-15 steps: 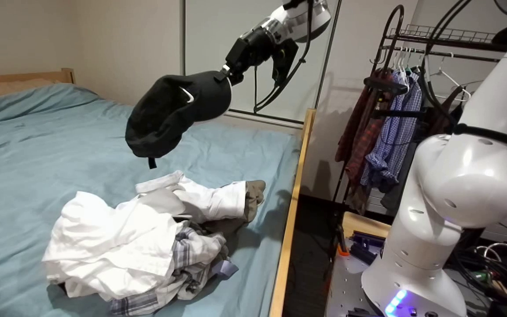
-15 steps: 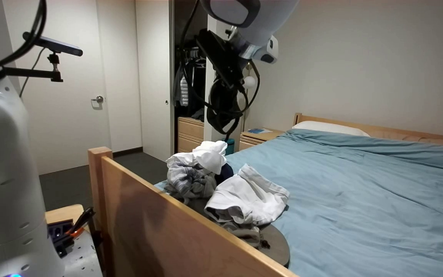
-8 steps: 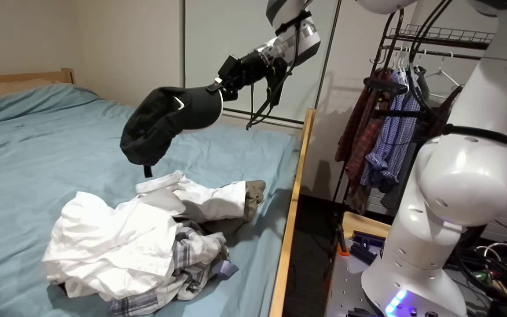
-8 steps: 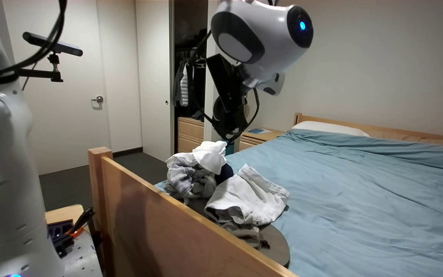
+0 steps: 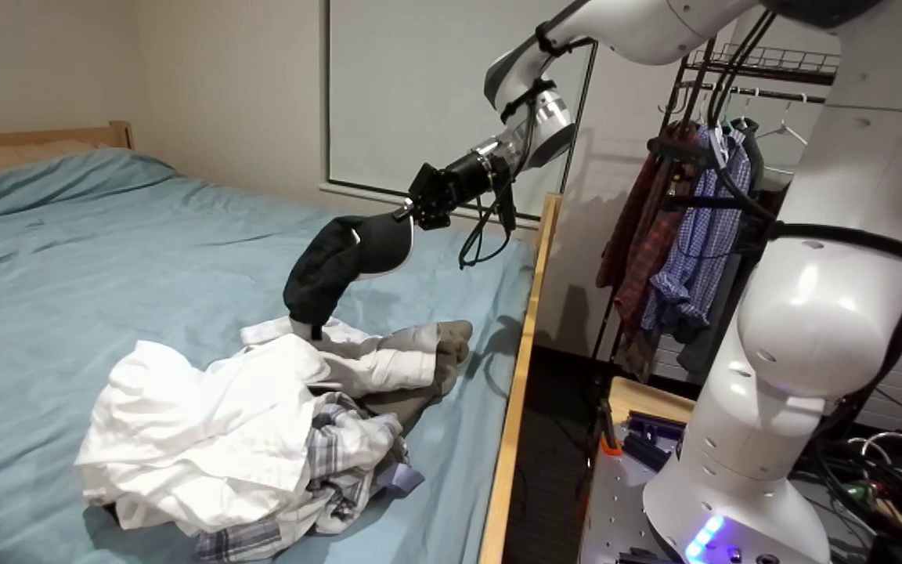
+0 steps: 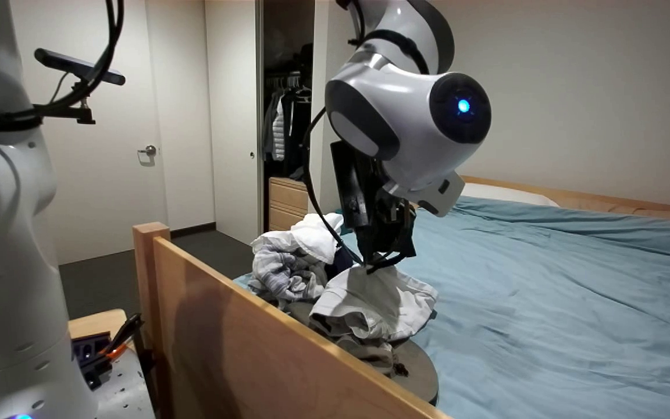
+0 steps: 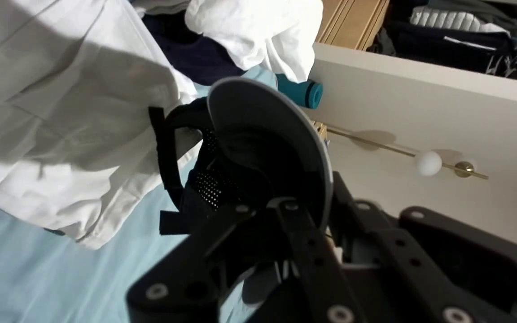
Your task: Move the black cap to the right
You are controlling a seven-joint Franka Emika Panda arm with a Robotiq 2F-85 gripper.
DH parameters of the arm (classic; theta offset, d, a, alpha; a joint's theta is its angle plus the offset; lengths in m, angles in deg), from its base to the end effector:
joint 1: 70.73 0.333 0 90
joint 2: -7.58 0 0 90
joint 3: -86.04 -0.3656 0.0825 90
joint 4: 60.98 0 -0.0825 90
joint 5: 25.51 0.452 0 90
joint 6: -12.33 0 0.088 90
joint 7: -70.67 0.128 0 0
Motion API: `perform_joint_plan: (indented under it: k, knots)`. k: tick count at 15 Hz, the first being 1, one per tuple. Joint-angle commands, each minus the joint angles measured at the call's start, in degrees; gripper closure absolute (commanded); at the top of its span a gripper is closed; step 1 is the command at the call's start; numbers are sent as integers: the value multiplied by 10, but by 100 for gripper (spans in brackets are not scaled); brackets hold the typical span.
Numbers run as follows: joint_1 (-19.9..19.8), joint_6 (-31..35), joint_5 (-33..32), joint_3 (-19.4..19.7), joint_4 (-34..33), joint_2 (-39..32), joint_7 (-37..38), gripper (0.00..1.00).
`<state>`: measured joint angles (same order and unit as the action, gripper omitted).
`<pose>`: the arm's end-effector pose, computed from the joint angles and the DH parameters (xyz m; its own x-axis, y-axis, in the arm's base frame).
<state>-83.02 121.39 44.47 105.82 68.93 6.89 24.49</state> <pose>0.5190 -0.2228 0.3608 0.8562 -0.4949 0.1482 -0.1203 -0.4698 -0.8745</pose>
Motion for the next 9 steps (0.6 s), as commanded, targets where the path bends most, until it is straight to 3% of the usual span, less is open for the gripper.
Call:
perform_joint_plan:
  k: [1,5,9]
  knots:
    - [-18,-2,6,-13,0,0,-3,92]
    - [-19,-4,16,-15,0,5,-8,93]
    - [-36,-33,60,-1,-40,-23,24,93]
